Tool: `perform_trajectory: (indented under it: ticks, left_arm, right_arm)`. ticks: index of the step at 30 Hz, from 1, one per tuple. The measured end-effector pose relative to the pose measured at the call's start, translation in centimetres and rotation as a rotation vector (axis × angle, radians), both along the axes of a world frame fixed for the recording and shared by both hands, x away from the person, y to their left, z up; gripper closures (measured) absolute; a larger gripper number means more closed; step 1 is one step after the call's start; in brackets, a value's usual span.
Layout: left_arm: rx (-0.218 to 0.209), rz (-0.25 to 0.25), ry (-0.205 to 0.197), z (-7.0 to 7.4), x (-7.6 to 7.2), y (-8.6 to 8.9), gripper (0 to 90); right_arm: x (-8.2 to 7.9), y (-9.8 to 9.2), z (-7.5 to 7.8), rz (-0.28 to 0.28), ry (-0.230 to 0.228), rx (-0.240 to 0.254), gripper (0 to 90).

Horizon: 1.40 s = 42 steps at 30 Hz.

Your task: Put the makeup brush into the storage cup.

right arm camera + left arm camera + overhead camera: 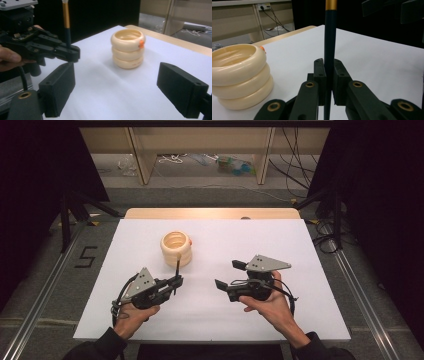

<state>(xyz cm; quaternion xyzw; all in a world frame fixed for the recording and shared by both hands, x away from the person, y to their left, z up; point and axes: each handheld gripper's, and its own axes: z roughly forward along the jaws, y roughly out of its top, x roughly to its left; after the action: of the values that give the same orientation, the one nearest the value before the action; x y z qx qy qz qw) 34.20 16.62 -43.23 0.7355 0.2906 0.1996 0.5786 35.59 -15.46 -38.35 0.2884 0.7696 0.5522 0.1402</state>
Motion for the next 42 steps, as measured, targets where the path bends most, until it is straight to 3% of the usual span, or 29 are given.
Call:
perform_trajectory:
  ticks: [15, 21, 29, 32, 38, 39, 42]
  left_arm:
    - [-0.020, 0.064, -0.011, 0.1, 0.7, 0.9, 83.4]
    - [-0.012, 0.080, -0.017, 0.1, 1.3, 1.2, 83.4]
    - [-0.034, 0.111, -0.012, 0.2, 1.9, 1.7, 83.4]
    - [-0.029, 0.111, -0.017, 0.3, 1.9, 1.8, 83.4]
    - [-0.031, 0.119, -0.019, 0.4, 2.1, 1.8, 83.4]
    - [-0.027, 0.117, -0.025, 0.4, 2.1, 1.8, 83.4]
    - [-0.025, 0.121, -0.028, 0.5, 2.3, 1.9, 83.4]
  right_arm:
    - [-0.8, -3.8, -1.3, -0.072, -0.024, -0.008, 16.2]
    - [-1.1, -4.7, -2.0, -0.085, -0.032, -0.005, 16.2]
    - [-1.5, -5.8, -2.6, -0.107, -0.050, -0.007, 16.2]
    - [-1.7, -6.4, -2.8, -0.132, -0.071, -0.009, 16.2]
    - [-2.1, -7.8, -3.4, -0.174, -0.064, -0.035, 16.2]
    - [-2.0, -7.9, -3.6, -0.180, -0.090, -0.021, 16.2]
    - [-2.2, -8.7, -3.8, -0.204, -0.083, -0.039, 16.2]
